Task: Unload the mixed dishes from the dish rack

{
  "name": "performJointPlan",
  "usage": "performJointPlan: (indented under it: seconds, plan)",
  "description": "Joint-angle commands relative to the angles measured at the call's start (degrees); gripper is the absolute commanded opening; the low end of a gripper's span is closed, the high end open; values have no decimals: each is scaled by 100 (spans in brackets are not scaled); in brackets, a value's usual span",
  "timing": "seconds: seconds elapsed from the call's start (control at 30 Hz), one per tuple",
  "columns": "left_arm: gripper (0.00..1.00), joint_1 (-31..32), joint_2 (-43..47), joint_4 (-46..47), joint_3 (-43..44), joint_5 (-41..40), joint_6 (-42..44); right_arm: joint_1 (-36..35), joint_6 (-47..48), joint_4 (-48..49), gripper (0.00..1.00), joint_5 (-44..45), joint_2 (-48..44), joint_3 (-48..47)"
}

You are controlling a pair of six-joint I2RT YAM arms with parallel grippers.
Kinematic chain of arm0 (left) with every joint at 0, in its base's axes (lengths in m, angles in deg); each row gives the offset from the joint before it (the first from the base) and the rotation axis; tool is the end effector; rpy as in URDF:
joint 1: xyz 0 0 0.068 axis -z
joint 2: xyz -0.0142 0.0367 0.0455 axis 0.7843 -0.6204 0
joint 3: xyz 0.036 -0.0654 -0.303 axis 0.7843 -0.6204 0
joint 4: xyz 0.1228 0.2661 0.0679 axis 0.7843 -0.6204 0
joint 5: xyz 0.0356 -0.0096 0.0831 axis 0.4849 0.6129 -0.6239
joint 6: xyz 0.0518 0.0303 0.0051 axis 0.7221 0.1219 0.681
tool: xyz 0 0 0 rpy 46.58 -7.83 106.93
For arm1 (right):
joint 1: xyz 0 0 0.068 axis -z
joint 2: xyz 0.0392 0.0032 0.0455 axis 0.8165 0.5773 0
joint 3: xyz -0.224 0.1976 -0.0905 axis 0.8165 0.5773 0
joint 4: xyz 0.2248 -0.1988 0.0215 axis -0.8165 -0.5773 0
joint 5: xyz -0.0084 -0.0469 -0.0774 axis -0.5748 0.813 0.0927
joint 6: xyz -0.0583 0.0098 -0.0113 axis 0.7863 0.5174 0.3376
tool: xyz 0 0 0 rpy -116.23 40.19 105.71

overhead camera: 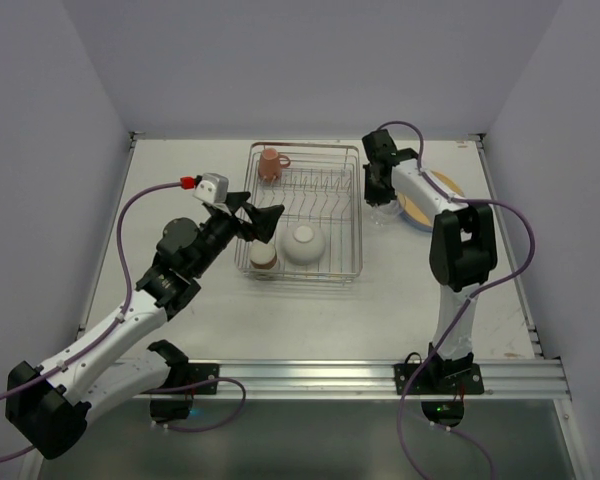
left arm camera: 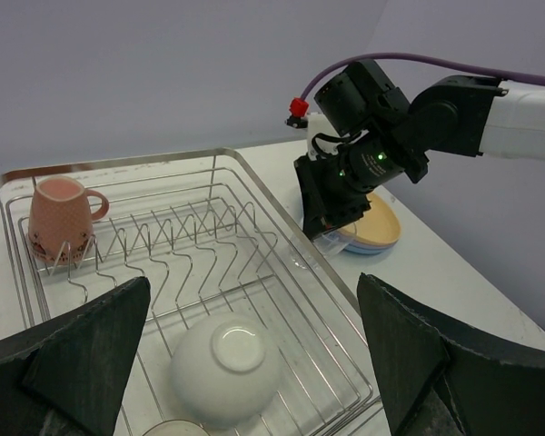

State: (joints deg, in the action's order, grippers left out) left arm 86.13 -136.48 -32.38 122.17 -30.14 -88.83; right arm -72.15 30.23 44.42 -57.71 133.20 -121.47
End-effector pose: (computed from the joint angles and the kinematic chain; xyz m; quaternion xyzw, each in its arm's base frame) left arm 0.2010 -0.1372 0.3582 0.0824 0.6724 -0.3309 0.6569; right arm 0.4776 0.1396 0.2447 0.0366 0.9655 -0.0274 0.2563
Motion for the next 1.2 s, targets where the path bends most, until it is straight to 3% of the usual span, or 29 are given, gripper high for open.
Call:
performJointPlan:
  seconds: [0.0,0.2,0.73,1.17]
  plan:
    - [100,-20,-9,24,165,-100,184,1,156,-83,16,-16,3,-364]
    - [100,-11,0,-3,174,-109,228,1,147,-127,32,-8,-14,-391]
    - [100,-20,-17,-319,199,-830,201,62,7,277,33,-16,-1323,365]
    - [100,-99,-1142,-1100,1490,-1234,816,80,42,918,43,-368,-2607,1138]
